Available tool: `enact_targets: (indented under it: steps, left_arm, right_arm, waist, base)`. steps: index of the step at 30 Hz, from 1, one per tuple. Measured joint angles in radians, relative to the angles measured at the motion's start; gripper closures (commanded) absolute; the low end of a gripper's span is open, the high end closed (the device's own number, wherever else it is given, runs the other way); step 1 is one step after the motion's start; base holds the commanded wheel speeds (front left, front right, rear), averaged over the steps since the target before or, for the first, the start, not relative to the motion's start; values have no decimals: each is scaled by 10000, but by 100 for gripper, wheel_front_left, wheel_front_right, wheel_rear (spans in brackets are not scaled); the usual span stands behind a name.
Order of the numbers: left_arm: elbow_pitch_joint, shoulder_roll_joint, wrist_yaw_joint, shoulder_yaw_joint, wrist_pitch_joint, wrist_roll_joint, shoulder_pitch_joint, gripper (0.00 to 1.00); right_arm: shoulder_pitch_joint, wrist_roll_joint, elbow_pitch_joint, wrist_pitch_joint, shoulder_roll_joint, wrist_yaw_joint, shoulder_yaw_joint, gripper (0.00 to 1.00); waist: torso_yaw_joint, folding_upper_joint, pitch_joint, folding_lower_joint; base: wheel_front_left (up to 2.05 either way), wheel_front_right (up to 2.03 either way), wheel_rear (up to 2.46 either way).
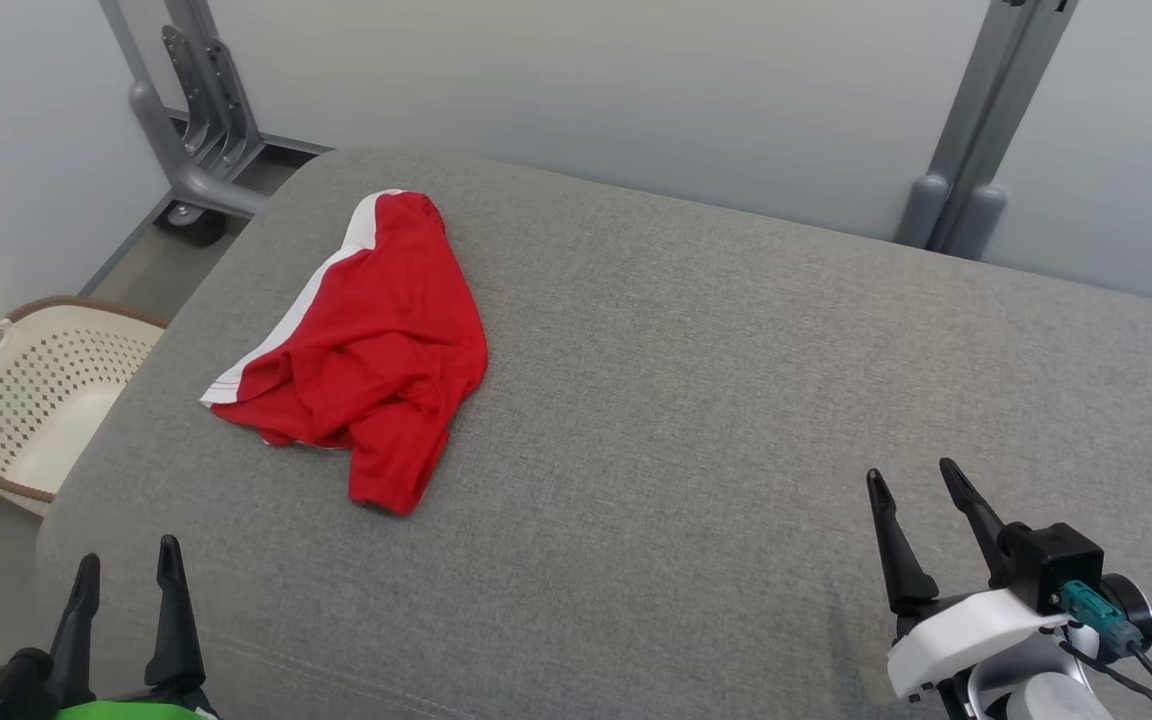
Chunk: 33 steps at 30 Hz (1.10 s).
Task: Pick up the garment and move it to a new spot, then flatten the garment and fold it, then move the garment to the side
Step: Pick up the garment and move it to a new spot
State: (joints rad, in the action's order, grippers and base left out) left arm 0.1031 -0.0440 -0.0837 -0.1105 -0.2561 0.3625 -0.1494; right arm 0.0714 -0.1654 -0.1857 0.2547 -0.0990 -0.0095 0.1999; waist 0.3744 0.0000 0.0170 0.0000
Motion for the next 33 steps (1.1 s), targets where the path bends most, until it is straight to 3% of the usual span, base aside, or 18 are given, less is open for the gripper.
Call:
enact_targets:
  steps: [6,12,21,33]
  left_arm:
    - [-100,0,-46,-136,0,138,2,0]
    - [562,4,-88,412,86,621,246,0]
    - [1718,29,-178,1687,1588,1839,2385,0]
    - [3841,136,54,1990,3076,1597,4051,0]
  right_arm:
    - [-20,119,33,0,-2,0,-6,0]
    - [-320,364,228,0,-58,4,13,0]
    - [-959,604,550,0,-295,48,31,0]
    - [-1508,685,546,0,-364,96,-23,0]
  waist:
    - [80,0,-291,0]
    - [-76,0,-730,0]
    - [-393,0,-1648,1]
    - [-859,0,-2655,1]
  base:
    - [0,0,0]
    - [0,0,0]
    - [0,0,0]
    - [0,0,0]
